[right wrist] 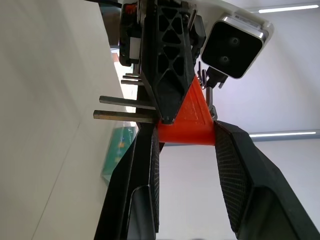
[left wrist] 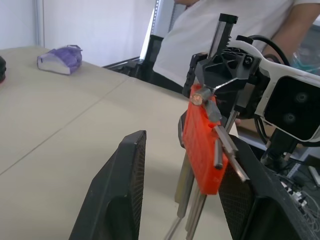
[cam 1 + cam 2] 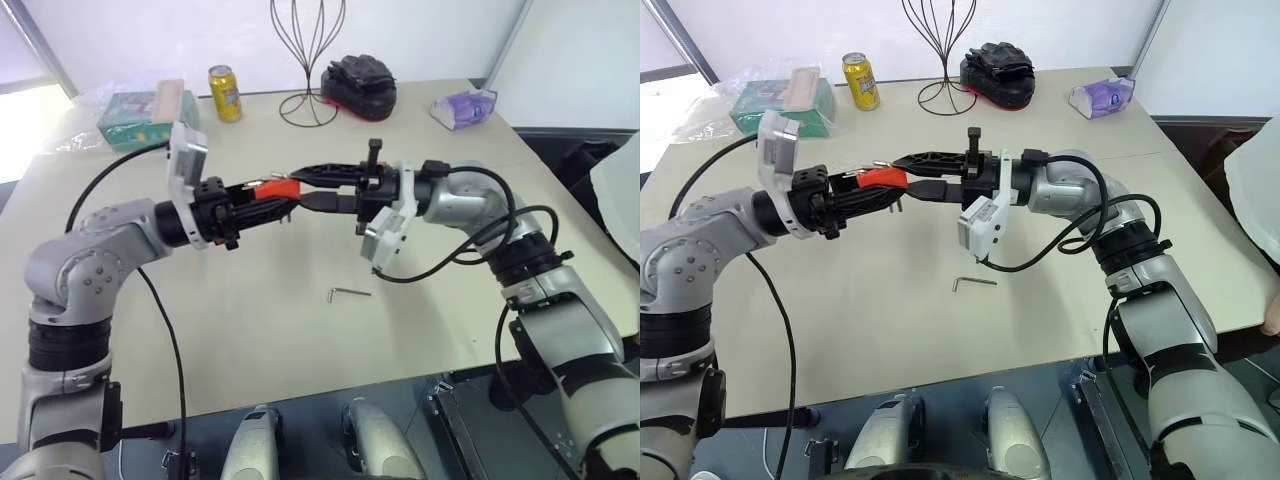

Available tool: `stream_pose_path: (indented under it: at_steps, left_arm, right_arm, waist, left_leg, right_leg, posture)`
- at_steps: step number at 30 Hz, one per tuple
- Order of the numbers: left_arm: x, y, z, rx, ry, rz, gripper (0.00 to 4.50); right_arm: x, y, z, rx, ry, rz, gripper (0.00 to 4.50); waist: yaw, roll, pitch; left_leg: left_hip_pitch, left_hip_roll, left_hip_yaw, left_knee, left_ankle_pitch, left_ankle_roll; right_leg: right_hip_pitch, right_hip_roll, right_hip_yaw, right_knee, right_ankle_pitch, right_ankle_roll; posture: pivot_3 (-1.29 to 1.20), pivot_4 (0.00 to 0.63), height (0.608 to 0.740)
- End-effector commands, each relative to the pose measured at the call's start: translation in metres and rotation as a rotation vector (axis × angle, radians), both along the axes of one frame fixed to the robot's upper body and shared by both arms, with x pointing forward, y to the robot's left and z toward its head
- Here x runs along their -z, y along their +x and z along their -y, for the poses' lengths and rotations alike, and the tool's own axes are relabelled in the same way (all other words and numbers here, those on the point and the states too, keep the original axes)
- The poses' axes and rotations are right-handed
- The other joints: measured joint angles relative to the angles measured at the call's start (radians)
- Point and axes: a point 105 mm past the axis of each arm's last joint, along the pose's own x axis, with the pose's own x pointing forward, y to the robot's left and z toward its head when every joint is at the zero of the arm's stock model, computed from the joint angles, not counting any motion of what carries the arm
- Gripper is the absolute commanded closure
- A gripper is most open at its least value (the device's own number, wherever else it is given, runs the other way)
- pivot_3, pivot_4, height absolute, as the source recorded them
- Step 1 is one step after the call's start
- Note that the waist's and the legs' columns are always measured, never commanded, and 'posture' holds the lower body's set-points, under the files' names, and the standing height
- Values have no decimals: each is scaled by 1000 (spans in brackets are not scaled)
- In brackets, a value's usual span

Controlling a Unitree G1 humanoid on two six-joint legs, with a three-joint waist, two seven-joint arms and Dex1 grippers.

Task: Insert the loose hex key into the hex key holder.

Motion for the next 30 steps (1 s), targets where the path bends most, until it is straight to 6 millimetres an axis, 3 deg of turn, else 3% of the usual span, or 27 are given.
stream_pose_path:
  at_steps: [1,11,14,16,17,28,29,30]
  left_arm:
    - [-15,-7,1,18,-23,61,2447]
    - [-16,-8,0,19,-33,59,2447]
    - [-16,-8,-1,18,-39,60,3246]
    - [-18,-8,-1,16,-50,60,4271]
    - [-19,-7,-1,16,-53,61,4421]
    - [-15,-4,-1,-1,-44,61,4421]
    - [-15,-4,-1,0,-43,62,4500]
    - [-15,-4,-1,0,-43,63,4500]
  right_arm:
    - [-16,-8,-1,-30,50,37,3504]
    - [-14,-7,-1,-28,44,30,3504]
    - [-14,-7,-1,-28,42,28,3504]
    - [-13,-7,-1,-28,39,26,3504]
    - [-12,-7,-1,-28,38,25,3504]
    - [-5,-8,-1,-31,15,-2,3504]
    - [-4,-9,-1,-32,11,-7,2476]
    - [-3,-8,-1,-30,5,-13,2027]
  waist:
    - [0,0,0]
    - [0,0,0]
    - [0,0,0]
    - [1,0,0]
    - [1,0,0]
    - [1,0,0]
    - [1,0,0]
    - [1,0,0]
  left_leg:
    - [0,0,0,0,0,0]
    - [0,0,0,0,0,0]
    - [0,0,0,0,0,0]
    - [0,0,0,0,0,0]
    - [0,0,0,0,0,0]
    - [0,0,0,0,0,0]
    - [0,0,0,0,0,0]
    - [0,0,0,0,0,0]
  right_leg:
    - [0,0,0,0,0,0]
    - [0,0,0,0,0,0]
    - [0,0,0,0,0,0]
    - [0,0,0,0,0,0]
    - [0,0,0,0,0,0]
    - [0,0,0,0,0,0]
    - [0,0,0,0,0,0]
    - [0,0,0,0,0,0]
  posture:
    - [0,150,740]
    - [0,150,740]
    - [0,150,740]
    - [0,150,740]
    - [0,150,740]
    - [0,150,740]
    - [0,150,740]
    - [0,150,740]
